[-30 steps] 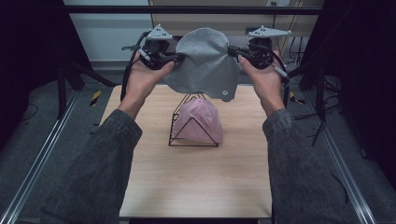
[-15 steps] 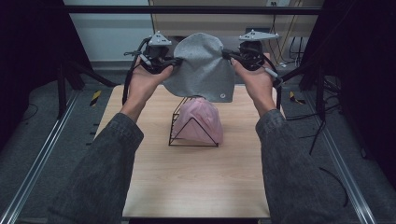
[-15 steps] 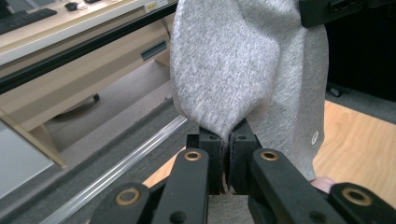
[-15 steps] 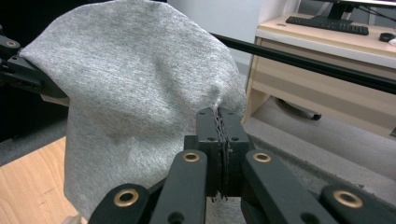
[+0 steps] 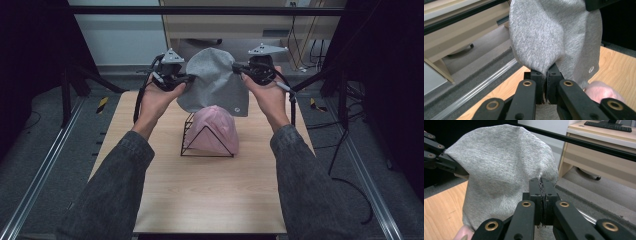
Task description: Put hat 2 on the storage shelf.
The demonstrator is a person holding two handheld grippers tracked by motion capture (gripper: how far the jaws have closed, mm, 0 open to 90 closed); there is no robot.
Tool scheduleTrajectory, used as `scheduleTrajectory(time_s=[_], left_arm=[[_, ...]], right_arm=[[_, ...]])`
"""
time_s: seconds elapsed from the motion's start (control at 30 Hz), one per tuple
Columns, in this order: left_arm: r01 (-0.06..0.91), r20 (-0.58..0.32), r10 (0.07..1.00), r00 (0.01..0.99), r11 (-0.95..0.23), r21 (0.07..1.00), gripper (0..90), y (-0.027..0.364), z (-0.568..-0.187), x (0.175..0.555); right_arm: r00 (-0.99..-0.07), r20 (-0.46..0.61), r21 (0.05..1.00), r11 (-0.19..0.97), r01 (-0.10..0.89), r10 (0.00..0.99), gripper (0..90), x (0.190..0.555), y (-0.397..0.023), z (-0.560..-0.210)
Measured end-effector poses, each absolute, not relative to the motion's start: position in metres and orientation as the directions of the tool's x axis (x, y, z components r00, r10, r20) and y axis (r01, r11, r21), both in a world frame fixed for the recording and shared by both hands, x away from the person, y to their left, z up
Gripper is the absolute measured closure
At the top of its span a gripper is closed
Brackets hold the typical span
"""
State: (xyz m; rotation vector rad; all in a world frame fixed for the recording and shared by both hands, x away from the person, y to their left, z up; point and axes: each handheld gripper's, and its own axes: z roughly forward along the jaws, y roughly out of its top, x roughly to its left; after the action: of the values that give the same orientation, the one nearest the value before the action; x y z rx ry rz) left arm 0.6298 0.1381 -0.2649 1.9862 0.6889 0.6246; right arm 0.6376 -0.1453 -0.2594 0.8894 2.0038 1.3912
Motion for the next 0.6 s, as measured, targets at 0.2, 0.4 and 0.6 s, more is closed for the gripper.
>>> scheduleTrajectory(time_s=[0.2, 0.4, 0.6], left_arm=[[0.239, 0.135, 0.699, 0.702, -0.409, 0.881, 86.8, 0.144, -0.273, 0.631], [0.243, 0.142, 0.710, 0.690, -0.412, 0.878, 86.9, 0.148, -0.276, 0.634], [0.251, 0.148, 0.718, 0.680, -0.417, 0.874, 87.0, 0.155, -0.275, 0.636]], right_arm=[[-0.642, -0.055, 0.942, 0.254, 0.221, 0.765, 89.3, 0.633, -0.144, -0.269], [-0.653, -0.048, 0.941, 0.253, 0.224, 0.756, 89.3, 0.629, -0.141, -0.278], [-0.665, -0.036, 0.942, 0.248, 0.227, 0.746, 89.3, 0.625, -0.136, -0.285]])
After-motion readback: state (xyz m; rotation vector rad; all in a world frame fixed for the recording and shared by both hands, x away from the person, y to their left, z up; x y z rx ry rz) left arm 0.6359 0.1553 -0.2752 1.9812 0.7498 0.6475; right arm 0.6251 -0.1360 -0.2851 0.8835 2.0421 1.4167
